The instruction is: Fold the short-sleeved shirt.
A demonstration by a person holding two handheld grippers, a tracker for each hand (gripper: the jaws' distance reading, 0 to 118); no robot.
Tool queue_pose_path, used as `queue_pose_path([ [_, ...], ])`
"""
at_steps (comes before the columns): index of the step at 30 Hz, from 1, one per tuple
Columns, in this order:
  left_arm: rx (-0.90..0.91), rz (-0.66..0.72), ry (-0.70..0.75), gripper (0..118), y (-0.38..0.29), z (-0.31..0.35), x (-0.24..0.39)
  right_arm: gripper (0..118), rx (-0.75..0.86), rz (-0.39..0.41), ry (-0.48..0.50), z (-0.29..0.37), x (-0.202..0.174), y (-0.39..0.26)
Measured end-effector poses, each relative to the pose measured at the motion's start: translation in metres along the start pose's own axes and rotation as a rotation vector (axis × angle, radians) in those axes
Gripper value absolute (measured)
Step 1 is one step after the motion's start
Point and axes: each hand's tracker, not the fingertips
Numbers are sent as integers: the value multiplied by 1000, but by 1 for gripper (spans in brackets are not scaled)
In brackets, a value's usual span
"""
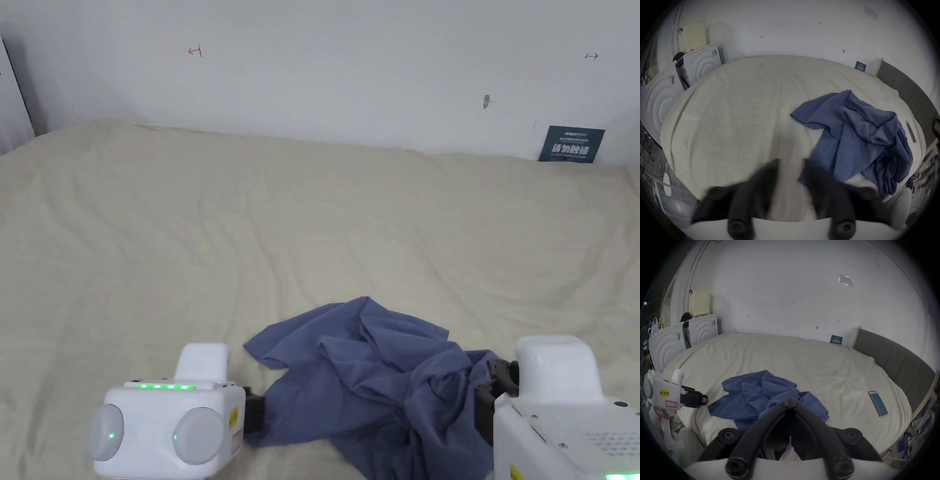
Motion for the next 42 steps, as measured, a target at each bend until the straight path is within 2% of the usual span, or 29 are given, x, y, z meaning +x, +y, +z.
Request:
queue_pose_path([
  [1,-19,14,-36,67,0,-6,1,0,-4,3,1,-2,0,0],
  [2,-46,28,-57,78,2,-12,2,0,-9,5,1,-4,0,0],
  [5,-69,25,-17,81,1,-28,9,0,-25,10,1,-11,0,-1],
  [8,-65,-40,31,85,-1,-35,18,0,-37,16,4,-16,-2,-2],
  [11,-59,-44,61,84,-5,-32,27,0,-51,21,11,-21,-3,-4],
  [13,-51,-50,63,69,-7,-26,29,0,-57,21,19,-24,-4,-5],
  [14,-44,-47,73,58,-8,-24,30,0,-61,24,22,-25,-4,-5],
  [16,-30,-86,122,17,-9,-18,37,0,-68,29,25,-27,-5,-6],
  [17,-17,-95,144,9,-10,-17,41,0,-71,31,27,-28,-4,-5],
  [19,-43,-147,126,5,-11,-16,45,0,-75,19,50,-31,-1,-1],
  [20,-51,-144,80,5,-11,-16,46,0,-71,7,63,-32,1,2],
  [23,-42,-122,98,5,-10,-14,44,0,-55,-71,134,-40,9,20],
  [25,-50,-93,79,4,-8,-12,40,0,-46,-92,193,-51,11,39],
  [28,-38,-48,50,4,-5,-8,32,0,-29,-35,275,-75,9,69],
  [30,-48,-29,40,4,-2,-7,28,0,-73,7,268,-99,3,88],
  [31,-48,-22,33,4,-3,-7,27,7,-84,20,256,-109,-2,96],
  [32,-41,-12,27,4,-2,-7,26,24,-101,55,249,-126,-5,99],
  [33,-45,-14,26,4,-2,-8,25,59,-128,50,338,-144,-7,104],
  [34,-43,-16,24,4,-2,-8,25,86,-162,55,383,-161,-8,106],
  [35,-46,-13,25,4,-2,-8,24,100,-227,68,440,-174,-15,107],
  [38,-47,-12,21,4,-2,-10,24,100,-379,20,523,-220,-28,117],
  [40,-52,-14,18,4,-2,-14,23,100,-441,45,473,-271,-34,116],
  [42,-59,-7,12,4,-3,-17,21,100,-431,127,313,-297,-44,109],
])
